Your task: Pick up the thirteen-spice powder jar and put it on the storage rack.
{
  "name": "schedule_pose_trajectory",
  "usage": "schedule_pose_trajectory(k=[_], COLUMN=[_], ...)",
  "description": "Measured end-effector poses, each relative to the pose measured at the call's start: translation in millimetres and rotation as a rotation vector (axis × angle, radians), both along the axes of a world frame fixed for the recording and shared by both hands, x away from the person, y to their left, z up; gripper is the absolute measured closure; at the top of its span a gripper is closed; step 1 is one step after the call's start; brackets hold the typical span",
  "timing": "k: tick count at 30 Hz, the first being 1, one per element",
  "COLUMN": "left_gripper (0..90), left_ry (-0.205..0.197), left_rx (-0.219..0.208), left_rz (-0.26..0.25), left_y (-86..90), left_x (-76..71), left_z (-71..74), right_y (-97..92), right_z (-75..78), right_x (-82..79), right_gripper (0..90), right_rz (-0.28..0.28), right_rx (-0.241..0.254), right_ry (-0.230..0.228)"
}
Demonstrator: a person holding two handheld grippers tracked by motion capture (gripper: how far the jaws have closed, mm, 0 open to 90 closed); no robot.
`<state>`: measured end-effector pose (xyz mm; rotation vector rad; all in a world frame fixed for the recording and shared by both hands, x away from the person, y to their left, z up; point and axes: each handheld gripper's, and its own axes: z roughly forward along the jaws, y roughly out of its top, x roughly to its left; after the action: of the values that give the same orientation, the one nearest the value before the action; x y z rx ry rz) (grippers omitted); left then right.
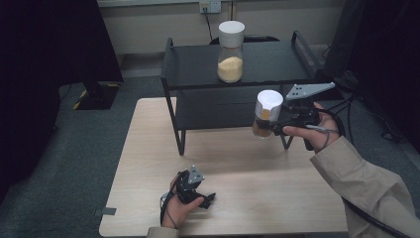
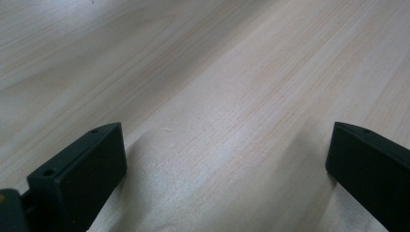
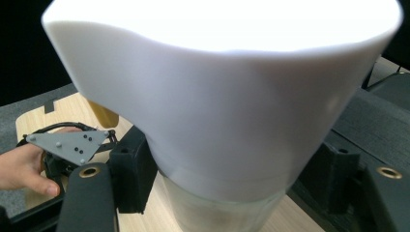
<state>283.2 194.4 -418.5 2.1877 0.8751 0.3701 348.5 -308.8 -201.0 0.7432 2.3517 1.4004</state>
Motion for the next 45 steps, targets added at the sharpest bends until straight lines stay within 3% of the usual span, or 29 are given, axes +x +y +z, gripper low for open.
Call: schedule_pose_trajectory(k=[45], left_gripper=[0.0], left_ry=[0.001], left_rx=[0.000], left_rz=[-0.003], left_y=[0.4], left_x=[0.7], left_z=[0.1], right_y=[22.7], right_z=[69.8], right_x=[6.9], right_gripper=[30.4], right_rz=[-0.014], right_rx=[0.021], right_ry=[-0.058])
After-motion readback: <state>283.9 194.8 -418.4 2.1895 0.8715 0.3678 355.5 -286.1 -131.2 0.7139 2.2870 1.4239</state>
